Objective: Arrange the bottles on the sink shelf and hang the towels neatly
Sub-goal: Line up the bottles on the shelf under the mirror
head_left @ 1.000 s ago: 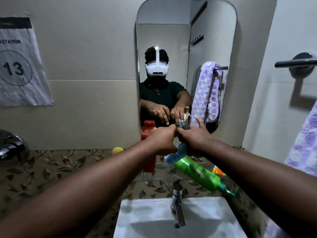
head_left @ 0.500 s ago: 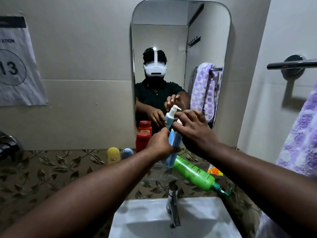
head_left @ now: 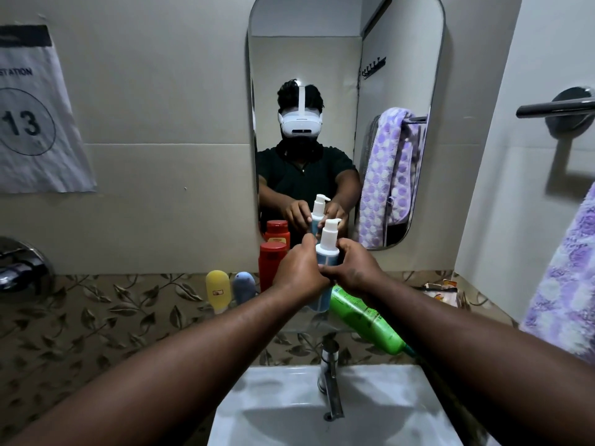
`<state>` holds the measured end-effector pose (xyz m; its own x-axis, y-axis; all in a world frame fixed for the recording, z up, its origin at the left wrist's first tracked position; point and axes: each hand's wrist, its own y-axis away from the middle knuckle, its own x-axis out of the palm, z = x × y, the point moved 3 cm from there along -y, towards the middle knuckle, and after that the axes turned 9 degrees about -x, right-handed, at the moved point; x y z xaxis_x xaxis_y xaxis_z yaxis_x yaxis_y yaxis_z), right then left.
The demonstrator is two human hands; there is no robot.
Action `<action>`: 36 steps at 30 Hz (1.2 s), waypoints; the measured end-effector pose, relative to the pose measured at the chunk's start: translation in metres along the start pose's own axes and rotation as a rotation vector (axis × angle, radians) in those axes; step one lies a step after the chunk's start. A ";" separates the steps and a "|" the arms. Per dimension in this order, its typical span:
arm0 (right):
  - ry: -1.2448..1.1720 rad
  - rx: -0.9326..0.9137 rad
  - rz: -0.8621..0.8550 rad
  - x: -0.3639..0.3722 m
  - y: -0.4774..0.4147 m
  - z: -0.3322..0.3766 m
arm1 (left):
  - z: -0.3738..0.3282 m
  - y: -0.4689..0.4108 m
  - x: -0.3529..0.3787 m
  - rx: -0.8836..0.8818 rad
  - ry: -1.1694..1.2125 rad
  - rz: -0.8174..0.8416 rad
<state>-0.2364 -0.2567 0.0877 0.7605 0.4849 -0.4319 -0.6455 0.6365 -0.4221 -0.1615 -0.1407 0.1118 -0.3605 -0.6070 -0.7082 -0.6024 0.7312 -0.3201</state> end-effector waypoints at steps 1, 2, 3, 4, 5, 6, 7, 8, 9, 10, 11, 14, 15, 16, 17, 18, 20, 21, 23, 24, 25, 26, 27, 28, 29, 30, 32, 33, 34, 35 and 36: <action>0.016 -0.001 0.014 0.003 -0.002 -0.002 | 0.000 0.000 -0.002 0.020 -0.035 0.009; 0.042 -0.006 0.025 0.007 -0.004 -0.004 | 0.000 0.000 -0.005 0.039 -0.067 0.019; 0.055 -0.007 0.034 0.011 -0.004 -0.005 | -0.001 0.000 -0.010 0.057 -0.091 0.022; 0.054 -0.005 0.044 0.015 -0.004 -0.007 | -0.001 0.000 -0.014 0.070 -0.108 0.013; 0.058 -0.005 0.060 0.019 -0.003 -0.008 | -0.001 0.000 -0.020 0.079 -0.122 -0.006; 0.073 -0.003 0.088 0.023 -0.003 -0.010 | -0.001 -0.001 -0.026 0.081 -0.133 -0.034; 0.088 0.002 0.117 0.028 -0.004 -0.013 | -0.001 -0.001 -0.033 0.084 -0.143 -0.067; 0.099 0.014 0.132 0.031 -0.002 -0.015 | -0.002 -0.002 -0.040 0.095 -0.149 -0.107; 0.107 0.028 0.136 0.032 -0.001 -0.017 | -0.002 -0.003 -0.046 0.102 -0.154 -0.146; 0.116 0.039 0.133 0.032 -0.001 -0.018 | -0.002 -0.005 -0.051 0.103 -0.155 -0.180; 0.126 0.043 0.133 0.034 -0.002 -0.019 | -0.001 -0.007 -0.056 0.097 -0.154 -0.209; 0.155 0.040 0.148 0.038 -0.004 -0.021 | 0.007 -0.010 -0.069 0.074 -0.135 -0.251; 0.157 0.040 0.149 0.040 -0.005 -0.021 | 0.010 -0.010 -0.072 0.066 -0.126 -0.256; 0.155 0.042 0.151 0.041 -0.006 -0.021 | 0.012 -0.011 -0.073 0.056 -0.119 -0.261; 0.153 0.043 0.157 0.042 -0.008 -0.021 | 0.014 -0.011 -0.074 0.048 -0.113 -0.266; 0.152 0.042 0.163 0.042 -0.009 -0.021 | 0.016 -0.011 -0.075 0.041 -0.108 -0.270; 0.153 0.034 0.177 0.045 -0.011 -0.020 | 0.020 -0.013 -0.074 0.035 -0.099 -0.275; 0.155 0.030 0.181 0.046 -0.012 -0.020 | 0.022 -0.013 -0.074 0.035 -0.094 -0.278; 0.153 0.030 0.184 0.048 -0.013 -0.020 | 0.025 -0.015 -0.075 0.037 -0.086 -0.281; 0.150 0.031 0.185 0.048 -0.013 -0.021 | 0.027 -0.015 -0.075 0.038 -0.084 -0.282; 0.148 0.031 0.187 0.048 -0.014 -0.021 | 0.028 -0.016 -0.074 0.039 -0.082 -0.283; 0.145 0.032 0.191 0.048 -0.015 -0.021 | 0.029 -0.016 -0.074 0.039 -0.080 -0.284; 0.140 0.036 0.200 0.049 -0.016 -0.022 | 0.029 -0.017 -0.073 0.038 -0.078 -0.284; 0.132 0.043 0.211 0.049 -0.017 -0.022 | 0.030 -0.017 -0.073 0.038 -0.077 -0.284; 0.126 0.051 0.223 0.049 -0.017 -0.023 | 0.030 -0.017 -0.072 0.040 -0.076 -0.283; 0.120 0.059 0.231 0.049 -0.017 -0.023 | 0.030 -0.017 -0.071 0.043 -0.072 -0.283; 0.109 0.078 0.233 0.049 -0.017 -0.023 | 0.028 -0.017 -0.069 0.052 -0.064 -0.285; 0.105 0.088 0.231 0.049 -0.017 -0.022 | 0.027 -0.016 -0.068 0.060 -0.063 -0.288; 0.106 0.095 0.230 0.049 -0.017 -0.022 | 0.026 -0.016 -0.068 0.070 -0.063 -0.293; 0.112 0.102 0.236 0.048 -0.018 -0.021 | 0.025 -0.015 -0.068 0.083 -0.061 -0.302; 0.115 0.111 0.250 0.047 -0.018 -0.021 | 0.025 -0.014 -0.069 0.101 -0.059 -0.315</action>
<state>-0.1907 -0.2580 0.0580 0.5615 0.5683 -0.6014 -0.7956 0.5705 -0.2037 -0.1105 -0.1019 0.1496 -0.1241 -0.7910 -0.5991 -0.6031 0.5396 -0.5875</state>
